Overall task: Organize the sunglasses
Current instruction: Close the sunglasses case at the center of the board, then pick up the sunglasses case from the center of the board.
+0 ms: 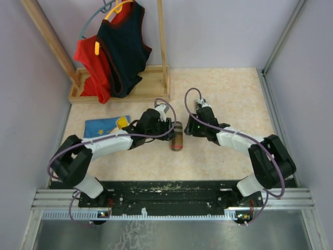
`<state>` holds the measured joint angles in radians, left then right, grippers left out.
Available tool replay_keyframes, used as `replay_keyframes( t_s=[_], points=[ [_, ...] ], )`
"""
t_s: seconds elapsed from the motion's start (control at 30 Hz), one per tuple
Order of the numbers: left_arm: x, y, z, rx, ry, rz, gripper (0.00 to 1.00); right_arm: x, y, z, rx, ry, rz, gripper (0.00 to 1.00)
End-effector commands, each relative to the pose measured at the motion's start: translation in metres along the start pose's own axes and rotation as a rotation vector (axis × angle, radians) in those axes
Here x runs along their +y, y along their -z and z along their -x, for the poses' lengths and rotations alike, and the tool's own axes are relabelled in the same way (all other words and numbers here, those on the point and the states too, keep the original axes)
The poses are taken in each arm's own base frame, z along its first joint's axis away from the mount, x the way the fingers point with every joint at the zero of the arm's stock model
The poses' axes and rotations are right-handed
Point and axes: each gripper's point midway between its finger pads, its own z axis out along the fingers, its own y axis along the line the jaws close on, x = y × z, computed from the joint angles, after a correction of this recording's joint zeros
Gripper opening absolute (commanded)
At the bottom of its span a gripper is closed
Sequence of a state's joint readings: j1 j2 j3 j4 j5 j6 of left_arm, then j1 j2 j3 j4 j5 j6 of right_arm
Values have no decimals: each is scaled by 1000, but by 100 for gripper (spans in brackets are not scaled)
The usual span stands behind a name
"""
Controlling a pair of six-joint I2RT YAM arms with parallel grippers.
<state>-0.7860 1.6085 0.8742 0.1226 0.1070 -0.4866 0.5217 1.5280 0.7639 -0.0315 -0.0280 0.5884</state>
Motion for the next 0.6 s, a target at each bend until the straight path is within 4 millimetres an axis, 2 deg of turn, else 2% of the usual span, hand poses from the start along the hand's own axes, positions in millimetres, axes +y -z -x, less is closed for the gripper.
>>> replay_keyframes(
  t_s=[0.0, 0.07, 0.2, 0.37, 0.43, 0.57],
  points=[
    [-8, 35, 46, -142, -51, 45, 48, 3, 28, 36, -165, 12, -19, 58],
    [-3, 50, 58, -194, -60, 91, 52, 9, 34, 40, -184, 24, -8, 71],
    [16, 87, 76, -306, -43, 214, 62, 31, 39, 41, -204, 63, -3, 84],
    [28, 136, 85, -430, -26, 277, 73, 59, 30, 31, -182, 143, -57, 88],
    [33, 149, 84, -449, -18, 297, 74, 68, 23, 25, -169, 179, -86, 89],
    [39, 167, 78, -467, -10, 314, 76, 68, 5, 13, -132, 229, -179, 90]
  ],
)
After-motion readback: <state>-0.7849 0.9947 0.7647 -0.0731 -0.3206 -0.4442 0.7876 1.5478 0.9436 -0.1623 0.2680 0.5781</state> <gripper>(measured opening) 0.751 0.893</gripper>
